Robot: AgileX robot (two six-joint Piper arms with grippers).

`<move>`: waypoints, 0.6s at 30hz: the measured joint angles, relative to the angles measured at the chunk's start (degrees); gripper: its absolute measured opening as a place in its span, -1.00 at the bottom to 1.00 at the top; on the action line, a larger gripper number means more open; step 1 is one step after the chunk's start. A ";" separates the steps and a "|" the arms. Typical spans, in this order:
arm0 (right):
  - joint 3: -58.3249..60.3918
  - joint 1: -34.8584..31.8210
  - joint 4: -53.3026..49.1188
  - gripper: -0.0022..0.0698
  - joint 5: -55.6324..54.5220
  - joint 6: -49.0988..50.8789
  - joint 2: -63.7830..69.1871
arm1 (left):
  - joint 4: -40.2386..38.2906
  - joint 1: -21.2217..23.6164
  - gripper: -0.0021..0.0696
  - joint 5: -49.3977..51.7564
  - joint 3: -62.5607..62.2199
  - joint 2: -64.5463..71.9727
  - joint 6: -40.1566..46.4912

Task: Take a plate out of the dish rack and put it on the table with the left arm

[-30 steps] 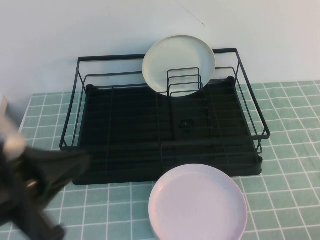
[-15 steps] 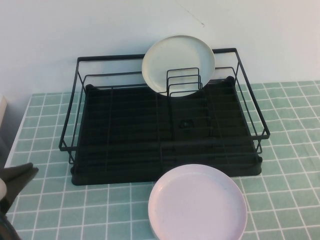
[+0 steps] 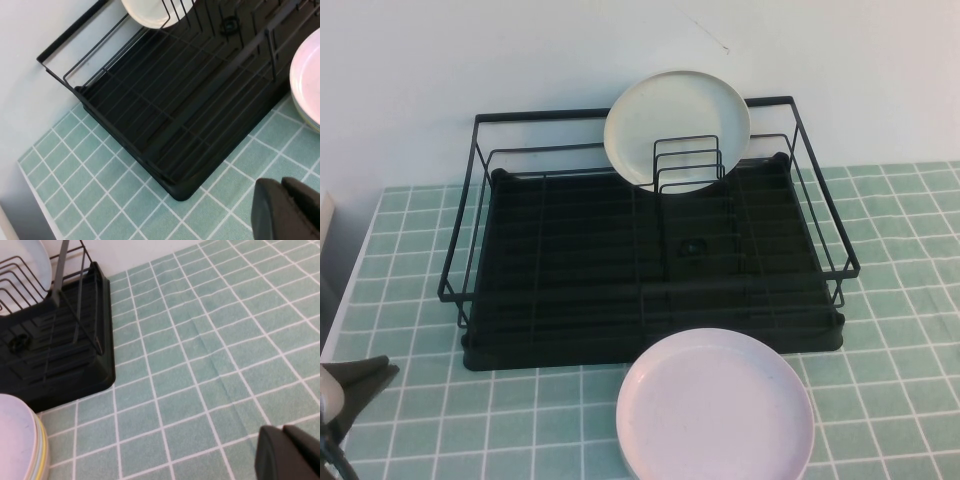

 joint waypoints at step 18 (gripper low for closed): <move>0.00 0.00 0.00 -0.94 0.00 0.00 0.00 | 2.87 14.33 -0.95 -21.47 21.53 -27.89 -1.65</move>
